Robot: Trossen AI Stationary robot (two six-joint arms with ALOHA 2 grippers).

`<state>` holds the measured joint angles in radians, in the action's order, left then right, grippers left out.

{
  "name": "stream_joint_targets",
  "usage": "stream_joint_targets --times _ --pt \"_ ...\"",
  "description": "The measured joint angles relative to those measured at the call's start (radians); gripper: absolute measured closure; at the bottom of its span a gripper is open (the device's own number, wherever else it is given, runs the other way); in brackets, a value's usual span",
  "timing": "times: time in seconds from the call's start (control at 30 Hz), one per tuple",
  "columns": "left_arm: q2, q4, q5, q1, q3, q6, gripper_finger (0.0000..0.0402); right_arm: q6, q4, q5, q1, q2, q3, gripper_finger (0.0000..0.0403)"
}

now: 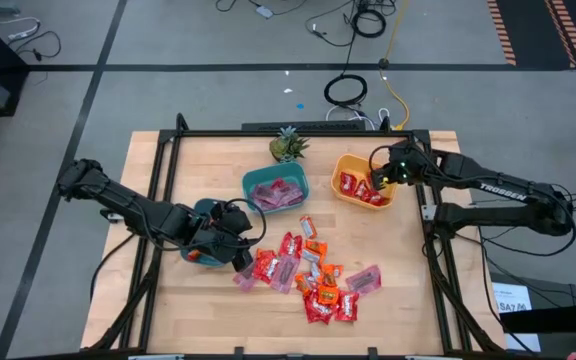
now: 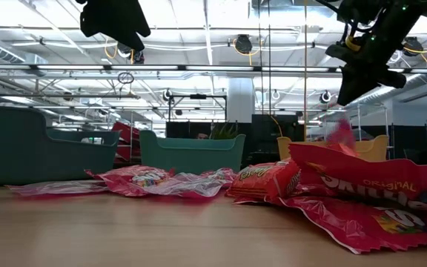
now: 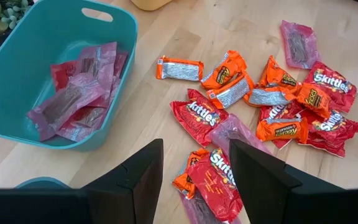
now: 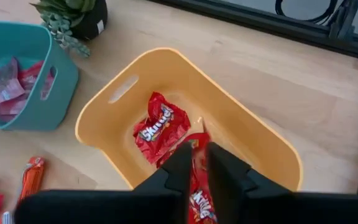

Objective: Sort candy
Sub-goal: Put the red candy into the yellow bin, then put the orange chocolate into the blue bin

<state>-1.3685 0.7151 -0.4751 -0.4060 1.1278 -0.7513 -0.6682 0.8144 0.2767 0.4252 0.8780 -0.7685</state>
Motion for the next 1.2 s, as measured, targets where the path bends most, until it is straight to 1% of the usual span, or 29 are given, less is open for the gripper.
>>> stream_joint_targets --times 0.23,0.43,0.57,0.7,0.83,0.97,1.2 --pt "0.0 -0.002 0.0 0.0 0.0 -0.002 0.0208 0.0 0.003 -0.017 0.0 0.0 0.0 0.0307" --pt "0.0 -0.056 0.0 0.0 0.0 -0.001 0.0208 0.0 0.016 -0.023 0.0 0.0 0.0 0.0279" --pt "0.0 -0.106 0.004 0.0 0.0 -0.074 0.0208 -0.004 0.039 -0.055 -0.001 -0.001 0.001 0.0275" --pt "0.0 -0.117 0.006 0.004 0.0 -0.077 0.0208 -0.028 0.061 -0.076 -0.002 -0.003 0.001 0.0276" --pt "0.0 -0.116 -0.027 0.009 0.0 -0.078 0.0208 -0.045 0.071 -0.093 -0.002 -0.003 0.001 0.0276" --pt "0.0 -0.116 -0.082 0.023 0.0 -0.078 0.0208 -0.053 0.077 -0.116 -0.002 -0.003 0.001 0.0277" --pt "0.0 -0.098 -0.058 0.047 0.0 -0.077 0.0208 -0.053 0.084 -0.18 -0.006 -0.023 0.001 0.0277"
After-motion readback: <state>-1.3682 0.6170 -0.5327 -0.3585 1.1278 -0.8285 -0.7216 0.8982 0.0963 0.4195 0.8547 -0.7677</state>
